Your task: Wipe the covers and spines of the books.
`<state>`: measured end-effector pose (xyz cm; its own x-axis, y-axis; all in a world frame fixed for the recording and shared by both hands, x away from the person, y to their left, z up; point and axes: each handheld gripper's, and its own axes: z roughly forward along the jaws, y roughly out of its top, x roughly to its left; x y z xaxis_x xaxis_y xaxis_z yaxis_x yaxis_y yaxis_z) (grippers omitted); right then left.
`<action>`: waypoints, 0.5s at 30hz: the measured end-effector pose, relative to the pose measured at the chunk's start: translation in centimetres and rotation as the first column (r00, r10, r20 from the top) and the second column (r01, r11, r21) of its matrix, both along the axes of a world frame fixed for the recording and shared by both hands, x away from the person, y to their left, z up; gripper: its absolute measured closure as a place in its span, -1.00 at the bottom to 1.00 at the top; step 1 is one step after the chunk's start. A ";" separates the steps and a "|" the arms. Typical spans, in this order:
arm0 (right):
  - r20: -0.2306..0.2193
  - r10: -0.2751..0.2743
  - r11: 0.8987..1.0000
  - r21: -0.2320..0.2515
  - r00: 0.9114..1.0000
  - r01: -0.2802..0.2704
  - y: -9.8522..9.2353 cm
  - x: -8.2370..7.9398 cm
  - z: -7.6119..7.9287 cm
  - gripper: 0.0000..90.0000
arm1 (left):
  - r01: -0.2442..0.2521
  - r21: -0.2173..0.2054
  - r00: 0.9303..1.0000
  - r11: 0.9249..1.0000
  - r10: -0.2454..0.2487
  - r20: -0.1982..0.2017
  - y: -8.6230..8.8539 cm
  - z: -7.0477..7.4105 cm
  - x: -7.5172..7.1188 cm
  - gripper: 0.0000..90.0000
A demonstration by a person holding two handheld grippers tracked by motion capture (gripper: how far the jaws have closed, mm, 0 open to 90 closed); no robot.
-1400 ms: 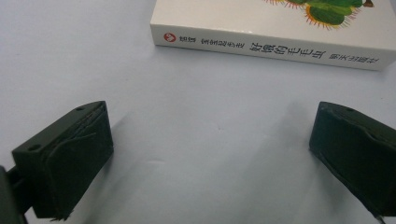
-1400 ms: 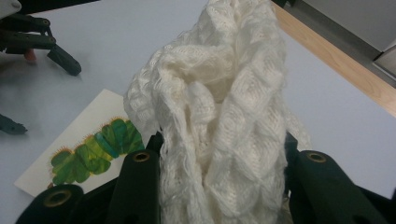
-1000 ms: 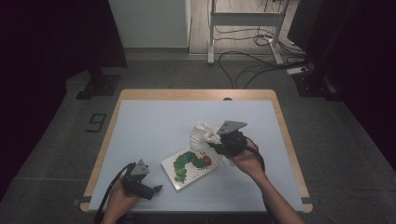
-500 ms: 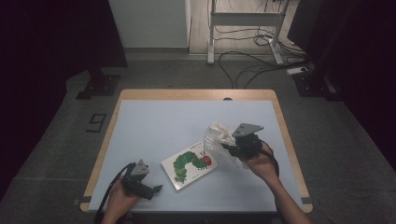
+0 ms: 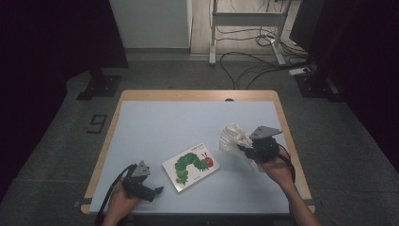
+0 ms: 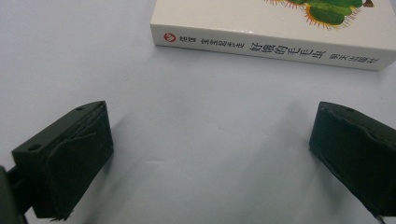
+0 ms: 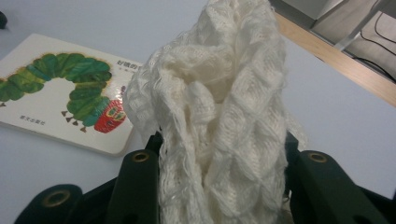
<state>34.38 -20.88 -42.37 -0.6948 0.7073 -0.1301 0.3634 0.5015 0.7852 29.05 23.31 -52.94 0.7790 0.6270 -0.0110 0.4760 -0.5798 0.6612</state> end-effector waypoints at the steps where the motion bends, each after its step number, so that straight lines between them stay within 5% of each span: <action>1: -0.003 -0.005 1.000 0.000 1.000 0.005 -0.3 -0.1 0.0 0.28 | 0.000 0.000 1.000 1.000 0.000 0.000 0.0 0.0 0.0 -1.00; 15: 0.004 -0.090 0.996 -0.005 0.996 0.090 -3.9 -0.9 -0.1 0.27 | 0.000 0.000 1.000 1.000 0.000 0.000 0.0 0.0 0.0 -1.00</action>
